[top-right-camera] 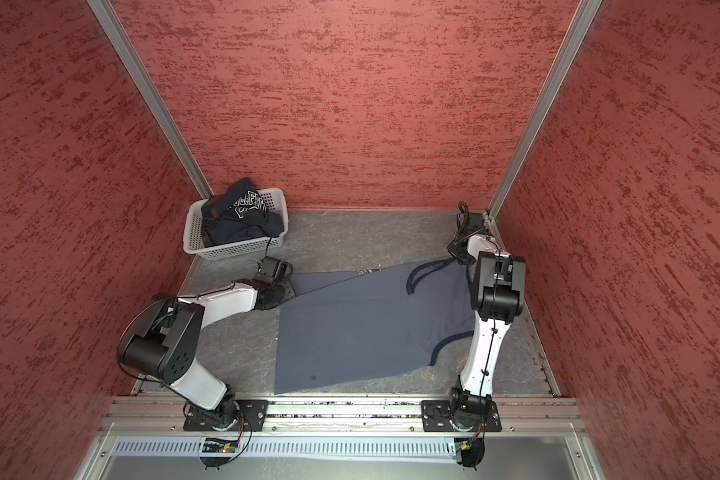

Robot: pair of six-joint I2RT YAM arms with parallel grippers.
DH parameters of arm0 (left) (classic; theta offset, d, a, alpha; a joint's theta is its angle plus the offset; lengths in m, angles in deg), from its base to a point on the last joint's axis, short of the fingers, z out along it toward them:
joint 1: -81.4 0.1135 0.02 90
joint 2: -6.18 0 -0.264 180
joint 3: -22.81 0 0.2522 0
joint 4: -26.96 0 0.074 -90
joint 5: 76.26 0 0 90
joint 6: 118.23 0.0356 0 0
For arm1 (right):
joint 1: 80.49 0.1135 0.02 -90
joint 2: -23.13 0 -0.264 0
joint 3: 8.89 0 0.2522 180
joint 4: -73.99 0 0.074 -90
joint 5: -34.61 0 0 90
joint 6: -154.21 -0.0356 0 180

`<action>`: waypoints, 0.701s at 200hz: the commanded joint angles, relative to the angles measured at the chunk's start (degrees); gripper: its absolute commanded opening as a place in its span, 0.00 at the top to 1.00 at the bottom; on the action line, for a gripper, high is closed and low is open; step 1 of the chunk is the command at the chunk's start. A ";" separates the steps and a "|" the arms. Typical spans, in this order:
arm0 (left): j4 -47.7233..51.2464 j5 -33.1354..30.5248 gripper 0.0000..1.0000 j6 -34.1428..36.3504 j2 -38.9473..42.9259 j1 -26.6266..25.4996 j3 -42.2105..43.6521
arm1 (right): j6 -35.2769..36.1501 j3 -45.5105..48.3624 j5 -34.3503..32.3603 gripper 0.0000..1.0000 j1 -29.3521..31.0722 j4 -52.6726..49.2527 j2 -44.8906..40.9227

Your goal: Fold and stack the tank tops

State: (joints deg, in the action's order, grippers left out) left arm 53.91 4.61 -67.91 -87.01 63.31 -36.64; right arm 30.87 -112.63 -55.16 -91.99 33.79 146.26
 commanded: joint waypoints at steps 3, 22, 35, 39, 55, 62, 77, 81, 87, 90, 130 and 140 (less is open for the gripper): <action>5.23 0.59 0.49 -0.90 -0.95 0.25 2.12 | 0.80 2.83 0.20 0.90 -0.65 4.81 -8.58; 5.18 0.73 0.49 -1.21 -0.53 0.25 2.31 | -0.11 8.97 2.94 0.91 -1.32 9.62 -13.75; 5.18 0.91 0.49 -1.27 -0.33 0.16 2.37 | -1.16 13.47 5.14 0.91 -2.00 13.08 -16.67; 5.17 0.95 0.49 -1.28 -0.25 0.17 2.42 | -1.55 14.73 5.82 0.91 -2.28 13.94 -17.43; 5.18 1.17 0.49 -1.28 -0.02 0.08 2.53 | -2.92 19.71 8.31 0.91 -3.57 17.13 -19.78; 5.13 1.26 0.49 -1.24 0.08 0.03 2.54 | -3.42 21.82 9.49 0.91 -4.30 18.83 -20.66; 5.17 1.55 0.49 -1.11 0.46 -0.01 2.88 | -4.50 26.01 11.36 0.92 -5.68 22.13 -22.10; 5.13 1.65 0.49 -1.10 0.59 0.00 3.03 | -4.74 27.18 12.04 0.92 -6.17 23.04 -22.39; 5.05 1.82 0.49 -1.08 0.74 0.01 3.10 | -5.01 28.58 13.18 0.92 -6.77 24.54 -22.81; 4.96 2.02 0.49 -1.04 0.82 0.01 3.15 | -5.14 29.38 13.74 0.92 -7.08 25.35 -23.06; 4.34 3.56 0.49 -0.25 1.66 0.07 3.68 | -5.84 35.02 19.42 0.90 -9.16 33.79 -23.77; 4.29 3.91 0.49 -0.13 1.99 0.00 3.76 | -6.02 35.65 19.97 0.89 -9.39 35.08 -23.33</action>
State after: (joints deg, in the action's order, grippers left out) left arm 54.19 5.59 -68.46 -85.17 63.36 -34.85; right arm 26.34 -77.48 -39.37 -100.89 60.11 124.27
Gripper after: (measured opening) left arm 0.513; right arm 0.098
